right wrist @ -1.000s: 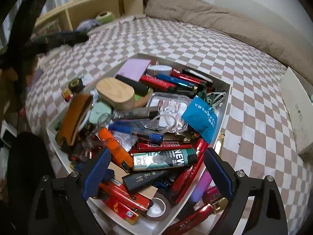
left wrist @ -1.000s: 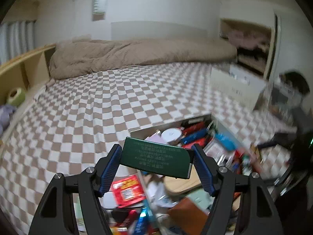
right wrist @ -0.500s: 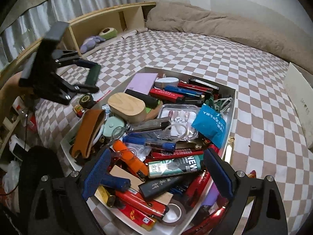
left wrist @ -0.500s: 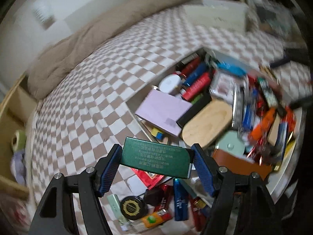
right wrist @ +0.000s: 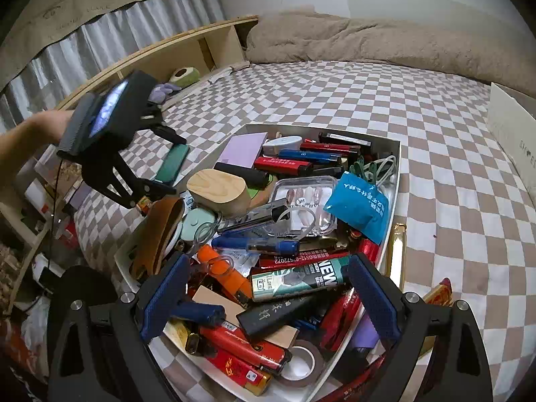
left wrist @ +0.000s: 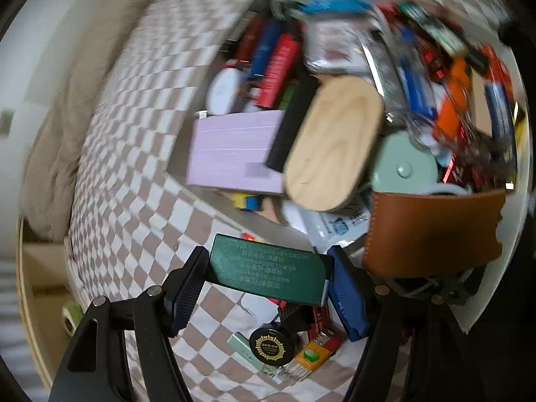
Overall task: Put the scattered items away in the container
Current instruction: 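Lower the dark green case into the tray and open the left tool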
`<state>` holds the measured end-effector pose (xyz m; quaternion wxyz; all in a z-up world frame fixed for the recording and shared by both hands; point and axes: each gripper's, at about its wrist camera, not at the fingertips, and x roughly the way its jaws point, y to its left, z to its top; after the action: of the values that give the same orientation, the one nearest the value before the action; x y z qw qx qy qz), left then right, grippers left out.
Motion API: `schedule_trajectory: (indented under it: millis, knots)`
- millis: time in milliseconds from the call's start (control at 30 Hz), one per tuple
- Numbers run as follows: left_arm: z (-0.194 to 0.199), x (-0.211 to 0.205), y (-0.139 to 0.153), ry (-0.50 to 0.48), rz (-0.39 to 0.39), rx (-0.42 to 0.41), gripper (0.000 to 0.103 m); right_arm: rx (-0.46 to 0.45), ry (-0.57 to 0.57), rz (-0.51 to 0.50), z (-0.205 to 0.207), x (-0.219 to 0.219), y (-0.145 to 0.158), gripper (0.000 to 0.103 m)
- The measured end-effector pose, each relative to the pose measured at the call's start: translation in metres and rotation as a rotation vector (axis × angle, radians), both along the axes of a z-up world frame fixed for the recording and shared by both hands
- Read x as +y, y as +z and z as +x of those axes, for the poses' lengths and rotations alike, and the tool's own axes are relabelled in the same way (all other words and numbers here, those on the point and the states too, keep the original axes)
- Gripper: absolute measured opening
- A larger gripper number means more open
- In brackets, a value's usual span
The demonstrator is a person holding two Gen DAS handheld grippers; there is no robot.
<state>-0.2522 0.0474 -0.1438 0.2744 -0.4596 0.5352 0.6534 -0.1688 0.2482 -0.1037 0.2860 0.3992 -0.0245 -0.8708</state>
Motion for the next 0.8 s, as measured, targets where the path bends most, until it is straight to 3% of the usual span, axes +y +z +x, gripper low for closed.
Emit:
schedule_trajectory:
  millis: [200,400,800]
  knots:
    - [-0.009,0.021,-0.007,-0.005,-0.088,-0.095,0.073,0.006,0.006,-0.035,0.005,0.007,0.003,0.096]
    - [-0.015,0.02,-0.017,0.007,-0.213,-0.091,0.077,0.008,0.011,-0.054,0.007,0.011,0.002,0.096]
    - [-0.019,0.022,0.008,0.042,-0.168,-0.061,0.081,0.025,-0.007,-0.082,0.011,0.017,0.009,0.096]
